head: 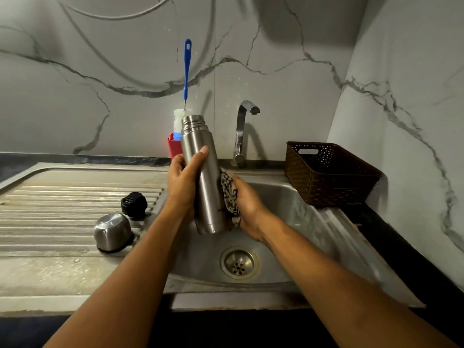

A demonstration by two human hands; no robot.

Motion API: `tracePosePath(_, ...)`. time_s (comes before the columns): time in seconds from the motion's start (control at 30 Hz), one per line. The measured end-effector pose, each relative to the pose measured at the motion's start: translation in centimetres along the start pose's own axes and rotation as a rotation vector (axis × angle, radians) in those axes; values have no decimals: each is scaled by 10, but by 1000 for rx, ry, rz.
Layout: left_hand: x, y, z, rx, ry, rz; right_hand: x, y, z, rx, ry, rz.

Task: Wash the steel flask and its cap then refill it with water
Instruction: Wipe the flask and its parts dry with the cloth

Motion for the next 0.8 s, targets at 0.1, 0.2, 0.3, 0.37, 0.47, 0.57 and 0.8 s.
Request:
tracePosePath(0.1,-5,-1,-4,-38,33,44,-3,-3,-1,-30,-43,31)
tracePosePath(0.2,-8,0,-2,-86,66,103,42,-3,-3,-86,-136,-90)
tracePosePath(0.3,3,-1,7,-81,0,8,87,2,-2,-137,-215,-256)
tracePosePath(0.37,6,-4,16,-36,-20,-47,100,1,2,-152,-280,-315)
tracePosePath(0.47,2,-7,13,-35,16,-38,85,4,7,-134,-325,-275)
tracePosePath(0.57,-6,-1,-6,-118,-5,0,38,-6,13,-29,-239,-48)
tracePosePath(0.8,15,-3,-2,-94,3,-119,74,-11,5,-79,-291,-115)
Point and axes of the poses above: each hand's wrist, its own y-axis towards the middle knuckle, its own z-axis out of the palm, x = y × z, the point moved 10 cm from there along y, towards the middle knuckle, and after that the axes turned 13 degrees about -y, right-handed, at the moved point
